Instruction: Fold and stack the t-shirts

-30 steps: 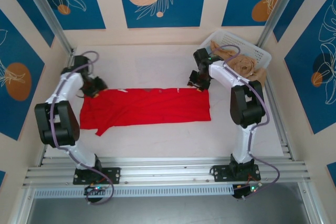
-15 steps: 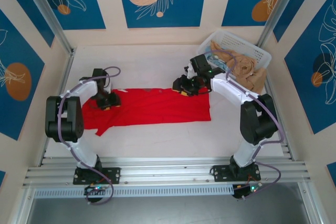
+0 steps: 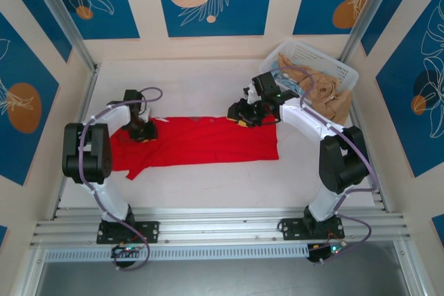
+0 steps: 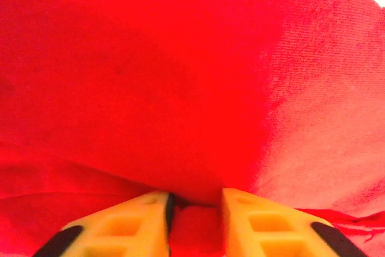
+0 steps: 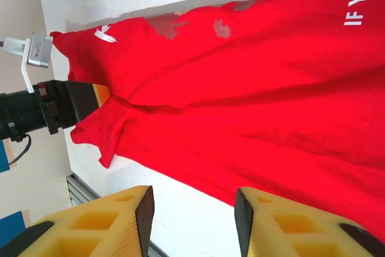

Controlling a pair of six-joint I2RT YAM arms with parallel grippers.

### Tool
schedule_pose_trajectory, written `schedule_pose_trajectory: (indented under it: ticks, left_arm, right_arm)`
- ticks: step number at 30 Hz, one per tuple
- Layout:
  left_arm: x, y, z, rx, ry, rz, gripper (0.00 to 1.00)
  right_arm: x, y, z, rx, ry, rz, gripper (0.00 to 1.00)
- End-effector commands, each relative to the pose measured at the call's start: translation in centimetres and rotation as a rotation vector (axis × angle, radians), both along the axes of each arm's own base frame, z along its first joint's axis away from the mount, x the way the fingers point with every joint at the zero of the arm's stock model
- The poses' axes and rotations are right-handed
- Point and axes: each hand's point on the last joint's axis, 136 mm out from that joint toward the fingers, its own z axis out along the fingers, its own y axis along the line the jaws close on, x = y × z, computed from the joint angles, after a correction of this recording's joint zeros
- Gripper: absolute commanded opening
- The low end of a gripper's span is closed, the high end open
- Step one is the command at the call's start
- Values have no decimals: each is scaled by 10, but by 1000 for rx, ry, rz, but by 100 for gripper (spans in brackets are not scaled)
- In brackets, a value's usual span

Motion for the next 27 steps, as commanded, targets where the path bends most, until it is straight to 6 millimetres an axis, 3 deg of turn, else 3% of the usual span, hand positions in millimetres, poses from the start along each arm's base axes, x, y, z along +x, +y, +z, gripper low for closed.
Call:
schedule_pose_trajectory:
  ticks: [1, 4, 6, 19, 24, 27]
  left_arm:
    - [-7, -4, 16, -7, 5, 18, 13]
    - [-19, -5, 28, -16, 15, 57, 2]
    - [-27, -11, 33, -53, 27, 83, 0]
    - [-109, -55, 35, -116, 209, 213, 0]
    - [-126, -67, 25, -112, 243, 232, 0]
    - [-131, -71, 18, -99, 261, 242, 10]
  right_arm:
    - [-2, 0, 5, 5, 8, -5, 41]
    - [-1, -2, 4, -3, 12, -11, 40]
    - [-1, -2, 3, -6, 14, -10, 40]
    - [-7, -7, -3, -13, 55, 2, 39]
    - [-14, -7, -7, 0, 86, 9, 39]
    - [-19, -6, -10, 12, 102, 9, 39]
